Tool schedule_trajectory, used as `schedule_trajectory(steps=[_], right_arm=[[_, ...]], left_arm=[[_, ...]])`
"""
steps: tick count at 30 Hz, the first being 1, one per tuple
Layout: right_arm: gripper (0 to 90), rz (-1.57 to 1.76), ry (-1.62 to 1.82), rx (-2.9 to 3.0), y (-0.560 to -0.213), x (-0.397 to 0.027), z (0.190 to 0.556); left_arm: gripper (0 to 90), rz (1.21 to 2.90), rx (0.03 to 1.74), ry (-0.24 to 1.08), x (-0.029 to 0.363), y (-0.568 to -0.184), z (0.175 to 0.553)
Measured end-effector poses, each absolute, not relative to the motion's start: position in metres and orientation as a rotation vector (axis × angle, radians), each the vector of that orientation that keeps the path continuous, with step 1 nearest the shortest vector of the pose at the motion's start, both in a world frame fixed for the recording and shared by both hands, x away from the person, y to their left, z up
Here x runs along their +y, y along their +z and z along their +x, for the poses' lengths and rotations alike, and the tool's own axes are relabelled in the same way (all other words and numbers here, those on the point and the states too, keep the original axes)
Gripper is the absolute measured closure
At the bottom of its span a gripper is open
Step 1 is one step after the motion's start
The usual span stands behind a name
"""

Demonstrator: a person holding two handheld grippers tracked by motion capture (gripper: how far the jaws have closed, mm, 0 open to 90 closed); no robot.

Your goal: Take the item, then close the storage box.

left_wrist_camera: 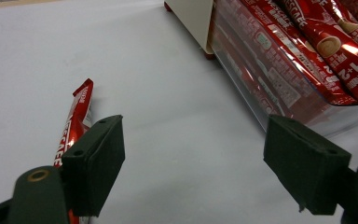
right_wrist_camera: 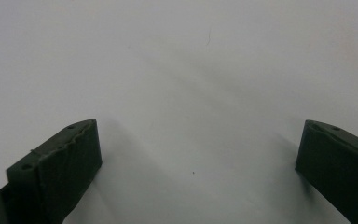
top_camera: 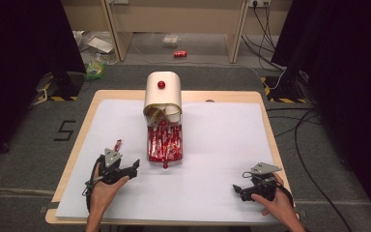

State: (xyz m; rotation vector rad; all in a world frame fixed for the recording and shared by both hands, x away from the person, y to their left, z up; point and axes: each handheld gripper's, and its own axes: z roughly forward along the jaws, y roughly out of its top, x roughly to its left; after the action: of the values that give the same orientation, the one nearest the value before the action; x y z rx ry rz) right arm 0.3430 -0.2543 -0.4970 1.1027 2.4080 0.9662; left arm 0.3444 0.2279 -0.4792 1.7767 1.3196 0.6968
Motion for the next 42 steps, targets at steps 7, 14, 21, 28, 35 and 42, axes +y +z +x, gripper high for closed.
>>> schedule_trajectory(steps=[7,14,21,28,35,42], right_arm=[[0.4,1.105,0.969,2.408,-0.497,-0.254,0.343],[0.5,1.103,0.968,2.409,-0.497,-0.254,0.343],[0.4,1.104,0.968,2.409,-0.497,-0.254,0.343],[0.4,1.103,0.968,2.409,-0.497,-0.254,0.343],[0.5,1.103,0.966,2.408,-0.497,-0.254,0.343],[0.5,1.103,0.966,2.408,-0.497,-0.254,0.343]], left_arm=[[20.0,1.797,1.310,0.695,0.222,-0.481,0.338],[20.1,1.818,1.303,0.691,0.221,-0.485,0.332],[20.1,1.829,1.280,0.688,0.215,-0.484,0.330],[20.0,1.844,1.258,0.678,0.210,-0.483,0.329],[20.0,1.844,1.242,0.680,0.208,-0.481,0.329],[20.0,1.846,1.243,0.671,0.204,-0.484,0.330]])
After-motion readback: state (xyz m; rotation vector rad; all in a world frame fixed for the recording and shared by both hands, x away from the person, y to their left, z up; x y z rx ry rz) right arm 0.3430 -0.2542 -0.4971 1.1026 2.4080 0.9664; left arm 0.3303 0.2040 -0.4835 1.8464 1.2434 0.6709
